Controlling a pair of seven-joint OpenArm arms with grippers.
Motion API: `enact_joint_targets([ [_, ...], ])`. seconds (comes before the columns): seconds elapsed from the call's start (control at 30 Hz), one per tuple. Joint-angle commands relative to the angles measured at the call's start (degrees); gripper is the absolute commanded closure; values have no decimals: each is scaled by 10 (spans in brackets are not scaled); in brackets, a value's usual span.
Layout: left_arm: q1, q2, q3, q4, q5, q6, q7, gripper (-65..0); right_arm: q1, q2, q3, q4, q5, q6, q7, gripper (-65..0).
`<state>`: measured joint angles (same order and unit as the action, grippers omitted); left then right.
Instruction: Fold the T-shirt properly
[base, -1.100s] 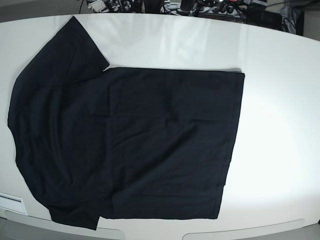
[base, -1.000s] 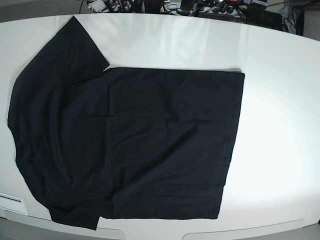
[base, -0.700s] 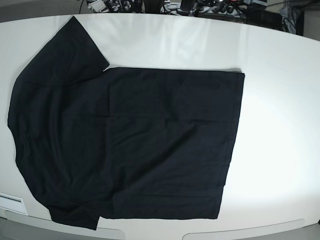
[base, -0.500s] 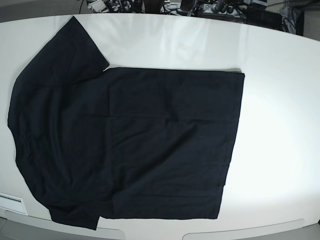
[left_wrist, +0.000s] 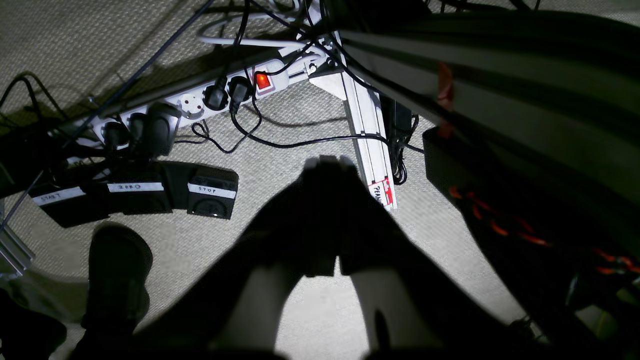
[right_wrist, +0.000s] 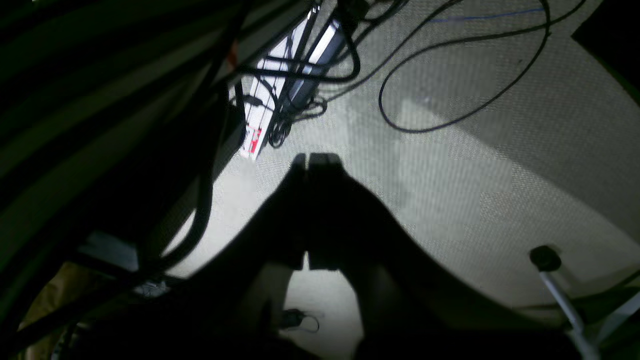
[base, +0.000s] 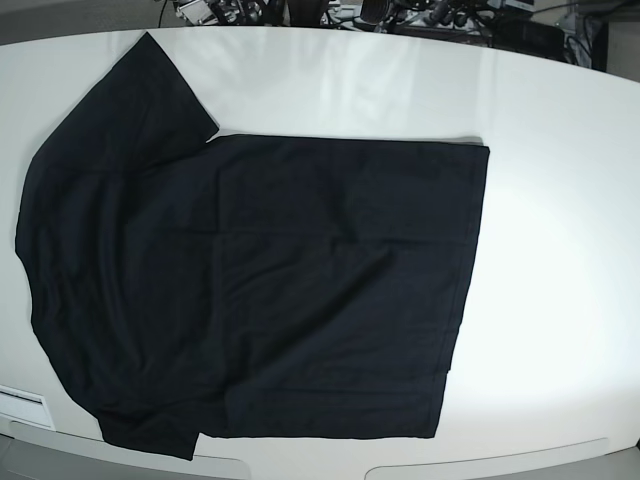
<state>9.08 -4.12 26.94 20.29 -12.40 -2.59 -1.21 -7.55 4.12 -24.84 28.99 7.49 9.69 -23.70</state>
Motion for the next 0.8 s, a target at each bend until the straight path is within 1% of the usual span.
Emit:
enact_joint_targets([
  [0.0, 10, -2, -1, 4, 1, -4, 0, 0, -6, 2, 2, 5, -2, 4, 0, 0],
  [0.07, 23, -7, -1, 11, 7, -7, 0, 0, -23, 2, 2, 6, -20, 5, 4, 0],
  [0.17, 54, -20, 0, 43, 55, -8, 0, 0, -56, 2, 2, 6, -61, 17, 10, 0],
  [0.23, 80, -33, 0, 76, 83, -8, 4, 0, -78, 5, 2, 14, -67, 30, 8, 0],
  [0.3, 110, -50, 0, 118, 90, -8, 23, 0, -107, 12, 2, 41, -64, 39, -15, 0],
  [0.4, 166, -83, 0, 201, 89, -8, 54, 0, -160, 27, 2, 114, -58, 47, -75, 0],
  [0.5, 231, -127, -1, 306, 87, -8, 58, 0, -223, 53, 2, 220, -58, 51, -130, 0],
  [0.63, 320, -198, -1, 468, 85, -4, 64, 0, -324, 105, 2, 395, -58, 29, -180, 0],
  [0.7, 360, -236, -1, 550, 86, 12, 84, 0, -376, 135, 2, 485, -58, 13, -191, 0],
  [0.77, 400, -276, -1, 630, 86, 38, 103, 0, -430, 167, 2, 577, -58, -10, -193, 0],
])
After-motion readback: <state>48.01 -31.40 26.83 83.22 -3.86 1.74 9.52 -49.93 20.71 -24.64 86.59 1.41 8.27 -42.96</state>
